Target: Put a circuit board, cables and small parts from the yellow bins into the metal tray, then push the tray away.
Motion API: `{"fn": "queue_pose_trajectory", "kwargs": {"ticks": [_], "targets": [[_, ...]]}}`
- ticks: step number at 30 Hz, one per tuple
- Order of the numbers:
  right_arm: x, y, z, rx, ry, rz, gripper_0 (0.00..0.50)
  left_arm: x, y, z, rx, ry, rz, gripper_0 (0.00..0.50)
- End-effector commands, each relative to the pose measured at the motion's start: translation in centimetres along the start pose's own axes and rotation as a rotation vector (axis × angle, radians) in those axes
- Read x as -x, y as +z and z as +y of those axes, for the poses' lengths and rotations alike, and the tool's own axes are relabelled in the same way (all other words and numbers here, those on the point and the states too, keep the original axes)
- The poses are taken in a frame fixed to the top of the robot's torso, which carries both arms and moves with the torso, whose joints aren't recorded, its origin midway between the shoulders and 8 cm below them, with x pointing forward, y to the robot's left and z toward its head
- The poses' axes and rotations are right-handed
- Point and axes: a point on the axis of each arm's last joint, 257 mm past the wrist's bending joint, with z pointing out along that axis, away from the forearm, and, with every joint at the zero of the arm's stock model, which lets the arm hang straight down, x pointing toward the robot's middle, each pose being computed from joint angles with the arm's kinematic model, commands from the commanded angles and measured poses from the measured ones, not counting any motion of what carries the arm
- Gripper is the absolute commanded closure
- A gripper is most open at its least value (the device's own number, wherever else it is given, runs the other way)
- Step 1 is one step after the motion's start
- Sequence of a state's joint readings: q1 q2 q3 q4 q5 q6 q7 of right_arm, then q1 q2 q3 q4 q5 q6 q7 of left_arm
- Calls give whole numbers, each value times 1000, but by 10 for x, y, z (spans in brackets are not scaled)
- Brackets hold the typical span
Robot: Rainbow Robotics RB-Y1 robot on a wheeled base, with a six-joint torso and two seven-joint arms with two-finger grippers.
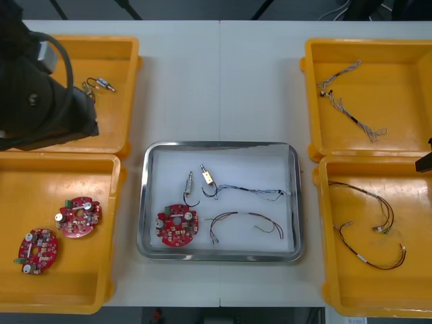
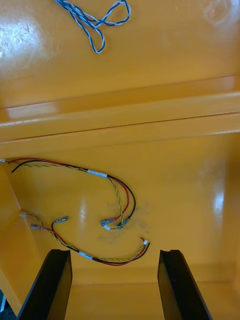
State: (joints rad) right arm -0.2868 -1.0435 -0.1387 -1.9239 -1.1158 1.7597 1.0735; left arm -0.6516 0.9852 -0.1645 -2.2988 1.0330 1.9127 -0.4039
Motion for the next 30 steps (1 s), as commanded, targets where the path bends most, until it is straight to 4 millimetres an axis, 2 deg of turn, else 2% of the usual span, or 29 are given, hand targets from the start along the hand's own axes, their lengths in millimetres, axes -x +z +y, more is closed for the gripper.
{"fn": "queue_pose_trajectory", "kwargs": {"ticks": [1,6,11,12,17,20,27,29,30], "targets": [[12,-17,-18,-43,6,-42,0,12,-8,50,57,85,-36,2],[12,-17,-18,-43,6,-42,0,16,-1,92,101,98,-13,0],[12,-17,-18,-43,6,-42,0,17,13,114,102,94,11,0],[0,-4,-11,-25,0,-6,0,16,16,119,106,98,19,0],[3,-5,0,-24,-38,-4,0,10,33,134,97,92,55,0],[6,-7,12,-22,-88,5,0,8,40,142,81,78,59,0],[-1,-2,65,-20,-310,18,0,-5,48,164,128,107,99,0],[-2,-1,74,-19,-348,19,0,-7,50,166,133,117,105,0],[-5,1,88,-18,-409,23,0,-11,54,167,135,123,115,0]]}}
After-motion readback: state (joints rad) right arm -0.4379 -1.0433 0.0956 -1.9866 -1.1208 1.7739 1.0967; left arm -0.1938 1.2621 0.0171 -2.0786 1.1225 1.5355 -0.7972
